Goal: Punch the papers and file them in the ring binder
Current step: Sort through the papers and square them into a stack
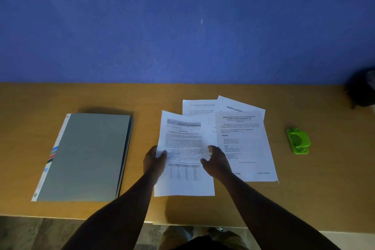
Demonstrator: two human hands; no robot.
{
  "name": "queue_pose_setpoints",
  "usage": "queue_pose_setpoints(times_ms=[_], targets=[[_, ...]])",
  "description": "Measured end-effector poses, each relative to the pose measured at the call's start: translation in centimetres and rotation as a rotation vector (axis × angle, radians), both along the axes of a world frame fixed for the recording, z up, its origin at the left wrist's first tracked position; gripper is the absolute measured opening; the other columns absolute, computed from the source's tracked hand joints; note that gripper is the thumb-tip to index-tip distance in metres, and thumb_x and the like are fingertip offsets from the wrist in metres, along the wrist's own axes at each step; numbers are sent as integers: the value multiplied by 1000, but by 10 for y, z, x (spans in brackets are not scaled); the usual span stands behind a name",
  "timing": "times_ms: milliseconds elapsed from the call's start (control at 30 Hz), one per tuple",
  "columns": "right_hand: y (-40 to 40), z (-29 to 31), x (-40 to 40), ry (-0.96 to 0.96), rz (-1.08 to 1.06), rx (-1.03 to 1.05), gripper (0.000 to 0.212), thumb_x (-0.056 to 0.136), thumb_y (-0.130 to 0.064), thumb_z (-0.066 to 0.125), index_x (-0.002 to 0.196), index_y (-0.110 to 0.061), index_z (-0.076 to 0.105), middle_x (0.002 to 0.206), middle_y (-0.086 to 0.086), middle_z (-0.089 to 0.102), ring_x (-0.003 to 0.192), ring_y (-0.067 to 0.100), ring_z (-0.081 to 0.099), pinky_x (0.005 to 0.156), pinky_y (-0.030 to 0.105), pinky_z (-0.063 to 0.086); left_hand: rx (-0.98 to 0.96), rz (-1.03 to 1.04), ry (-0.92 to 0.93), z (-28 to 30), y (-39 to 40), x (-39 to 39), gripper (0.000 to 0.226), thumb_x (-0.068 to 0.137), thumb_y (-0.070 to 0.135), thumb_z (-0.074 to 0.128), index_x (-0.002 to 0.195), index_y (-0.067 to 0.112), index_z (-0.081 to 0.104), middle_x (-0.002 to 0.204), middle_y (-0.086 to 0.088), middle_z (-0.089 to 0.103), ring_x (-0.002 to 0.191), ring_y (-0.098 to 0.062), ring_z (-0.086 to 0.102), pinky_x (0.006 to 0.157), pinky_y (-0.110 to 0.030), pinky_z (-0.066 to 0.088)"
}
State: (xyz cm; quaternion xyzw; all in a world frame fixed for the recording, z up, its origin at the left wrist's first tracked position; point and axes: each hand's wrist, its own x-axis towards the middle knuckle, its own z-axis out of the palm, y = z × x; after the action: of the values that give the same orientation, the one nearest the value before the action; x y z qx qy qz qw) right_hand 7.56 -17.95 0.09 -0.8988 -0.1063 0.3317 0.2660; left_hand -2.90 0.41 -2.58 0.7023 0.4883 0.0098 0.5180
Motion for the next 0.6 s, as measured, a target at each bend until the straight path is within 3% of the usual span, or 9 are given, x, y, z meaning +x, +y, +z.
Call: queue_pose_setpoints(times_ms=[167,300,433,500,600], targets=[[-2,-1,11,-14,-101,20,66,86,-39,64,143,-13,41,144,5,46,128,23,50,102,40,48,-84,46,-122,9,11,2,19,95,20,63,112,12,65,102,-3,71,89,-20,69,64,-27,54],[-3,-1,22,89,-290,146,70,83,-48,68,139,-13,46,134,4,56,118,24,58,95,39,52,-168,4,-140,13,17,8,24,95,25,65,116,13,65,105,-5,72,91,-25,71,75,-40,60],[-9,2,32,173,-464,309,40,82,-37,71,115,-17,64,110,-1,71,92,17,68,81,36,58,-221,-55,-136,18,14,20,26,95,29,65,116,15,65,104,-4,74,89,-24,72,72,-37,59],[-13,7,37,170,-506,348,25,85,-27,69,108,-18,66,101,-3,71,87,16,67,74,31,56,-256,-62,-150,20,9,27,24,95,29,65,114,16,66,104,-3,74,89,-23,72,70,-34,58],[-25,14,46,157,-541,363,16,88,-20,62,103,-22,64,96,-4,69,84,14,64,70,30,54,-297,-51,-122,17,3,39,23,96,38,62,108,20,69,104,-2,73,94,-24,70,80,-38,58]])
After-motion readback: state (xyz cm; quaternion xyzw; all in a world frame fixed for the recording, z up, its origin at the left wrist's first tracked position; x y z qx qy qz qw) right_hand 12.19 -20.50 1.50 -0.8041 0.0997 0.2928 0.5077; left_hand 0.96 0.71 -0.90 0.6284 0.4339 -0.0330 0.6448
